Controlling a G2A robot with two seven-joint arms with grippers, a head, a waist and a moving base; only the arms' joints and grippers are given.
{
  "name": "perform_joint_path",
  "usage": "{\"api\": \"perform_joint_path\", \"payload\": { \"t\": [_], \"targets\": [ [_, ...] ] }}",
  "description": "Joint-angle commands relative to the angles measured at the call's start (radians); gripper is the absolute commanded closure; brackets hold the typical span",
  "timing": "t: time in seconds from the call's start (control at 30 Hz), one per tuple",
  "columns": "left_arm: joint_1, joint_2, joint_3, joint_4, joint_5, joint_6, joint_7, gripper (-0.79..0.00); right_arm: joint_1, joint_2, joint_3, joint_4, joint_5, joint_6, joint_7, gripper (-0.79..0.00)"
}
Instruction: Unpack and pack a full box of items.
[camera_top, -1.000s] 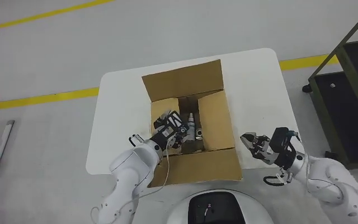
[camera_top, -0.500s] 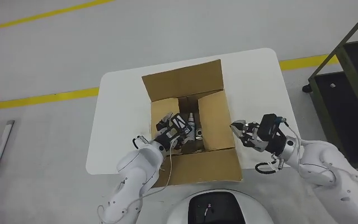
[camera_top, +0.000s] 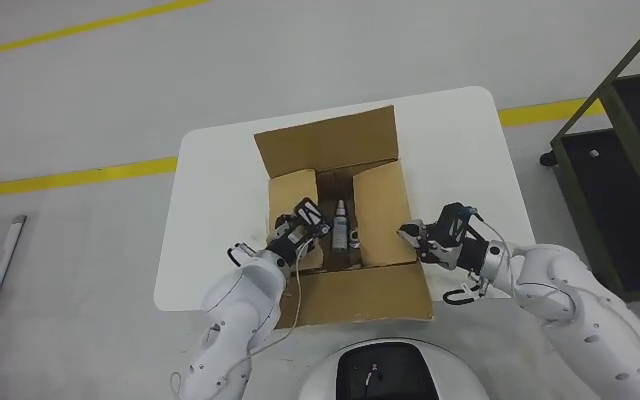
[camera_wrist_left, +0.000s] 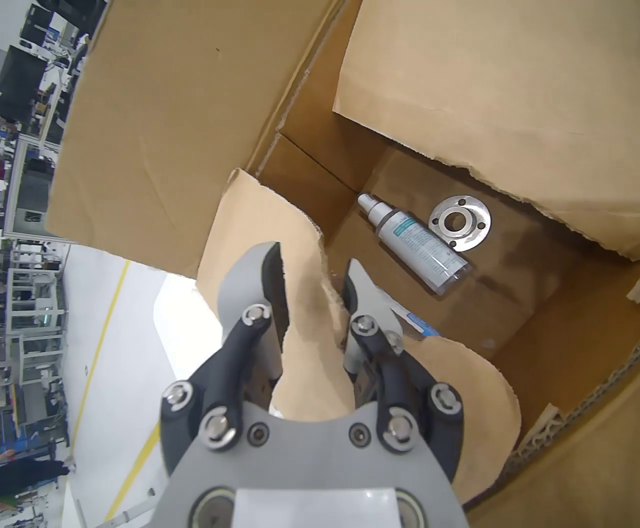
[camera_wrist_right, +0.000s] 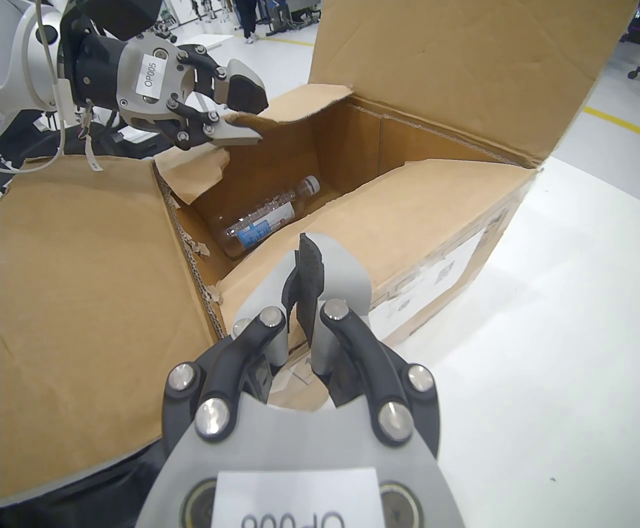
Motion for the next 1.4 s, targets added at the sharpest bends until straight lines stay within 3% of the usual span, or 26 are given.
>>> {"api": "perform_joint_path", "payload": {
  "t": [0.0, 0.03, 0.13, 0.6, 0.9, 1.37],
  "targets": [
    [0.006, 0.001, -0.012, -0.015, -0.004, -0.001, -0.003, 0.0, 0.001, 0.0, 0.001, -0.001, -0.001, 0.002, 0.004, 0.0],
    [0.007, 0.002, -0.02, -0.023, -0.007, -0.001, -0.005, 0.0, 0.002, 0.001, 0.002, -0.003, -0.008, 0.002, 0.008, 0.0],
    [0.012, 0.004, -0.039, -0.046, -0.003, -0.006, -0.014, -0.785, 0.003, 0.001, 0.004, -0.005, -0.008, 0.002, 0.009, 0.0],
    [0.041, 0.025, -0.217, -0.144, 0.016, -0.071, -0.075, -0.785, 0.004, 0.002, 0.015, -0.027, -0.003, 0.009, 0.023, 0.0],
    [0.071, 0.042, -0.334, -0.105, 0.076, -0.109, -0.084, -0.785, -0.002, 0.002, 0.017, -0.032, -0.002, 0.016, 0.022, 0.0],
    [0.099, 0.048, -0.305, -0.059, 0.208, -0.055, -0.006, -0.785, -0.019, 0.003, 0.032, -0.058, 0.006, 0.027, 0.014, 0.0]
  ]
}}
